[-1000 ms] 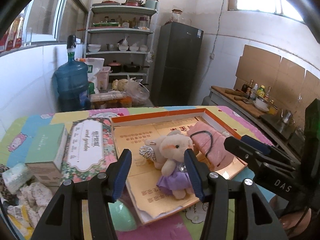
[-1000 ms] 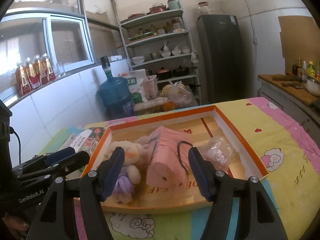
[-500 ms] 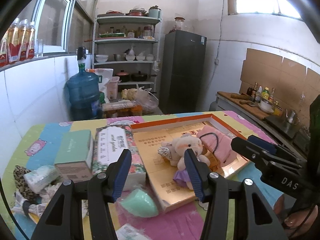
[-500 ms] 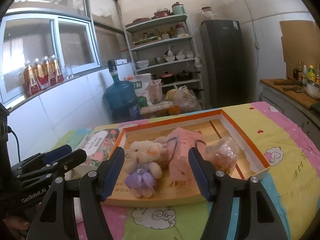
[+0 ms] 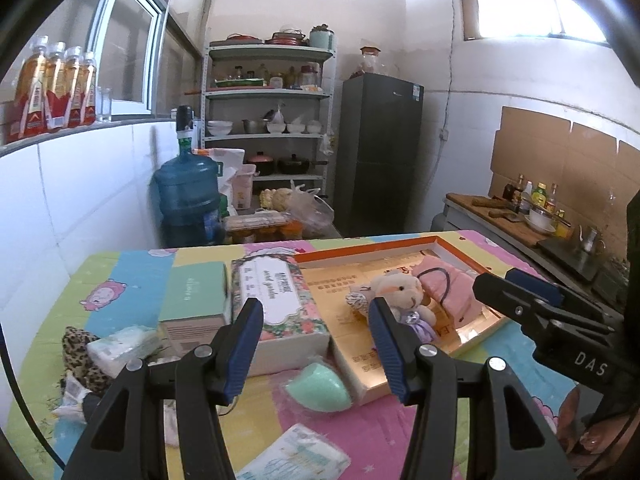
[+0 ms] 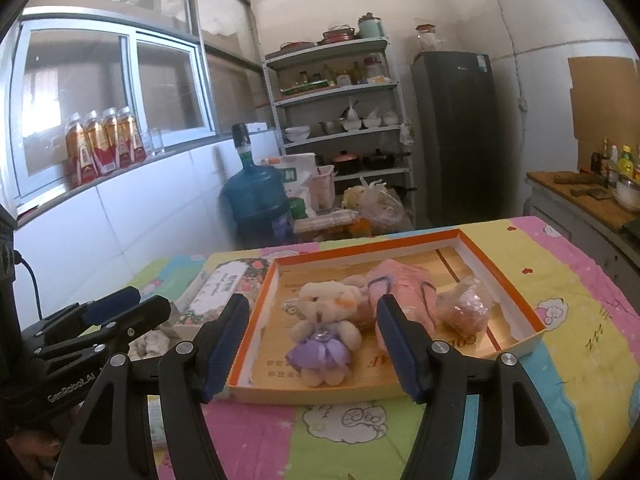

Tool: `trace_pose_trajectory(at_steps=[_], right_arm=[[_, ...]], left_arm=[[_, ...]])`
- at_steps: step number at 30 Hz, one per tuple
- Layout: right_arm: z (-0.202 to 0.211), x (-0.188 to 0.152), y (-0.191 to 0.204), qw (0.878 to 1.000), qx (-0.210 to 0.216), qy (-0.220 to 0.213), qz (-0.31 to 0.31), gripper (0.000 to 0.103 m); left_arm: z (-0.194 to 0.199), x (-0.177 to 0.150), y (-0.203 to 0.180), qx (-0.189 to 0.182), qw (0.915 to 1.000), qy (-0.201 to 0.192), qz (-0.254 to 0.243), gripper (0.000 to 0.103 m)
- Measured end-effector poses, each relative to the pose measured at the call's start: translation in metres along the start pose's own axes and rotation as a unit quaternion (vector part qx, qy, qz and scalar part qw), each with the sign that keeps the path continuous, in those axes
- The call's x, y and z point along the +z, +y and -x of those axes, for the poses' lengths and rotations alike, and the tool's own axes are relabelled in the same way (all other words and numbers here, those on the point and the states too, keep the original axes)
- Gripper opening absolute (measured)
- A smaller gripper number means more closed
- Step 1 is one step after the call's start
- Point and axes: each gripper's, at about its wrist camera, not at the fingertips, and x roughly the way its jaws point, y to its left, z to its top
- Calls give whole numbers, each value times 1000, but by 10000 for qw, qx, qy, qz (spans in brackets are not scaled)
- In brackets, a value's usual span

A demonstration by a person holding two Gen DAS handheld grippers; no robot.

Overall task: Organize soft objects
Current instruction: 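Move both tools back toward the pile of soft items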

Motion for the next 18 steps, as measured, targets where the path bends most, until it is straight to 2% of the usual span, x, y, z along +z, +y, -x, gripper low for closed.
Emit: trace_pose_trajectory(at_steps=[18], right_arm=[[9,-9,67,9989,321,12,327,68]], left_arm=[[43,-20,49,568,9982,-188,36,55]])
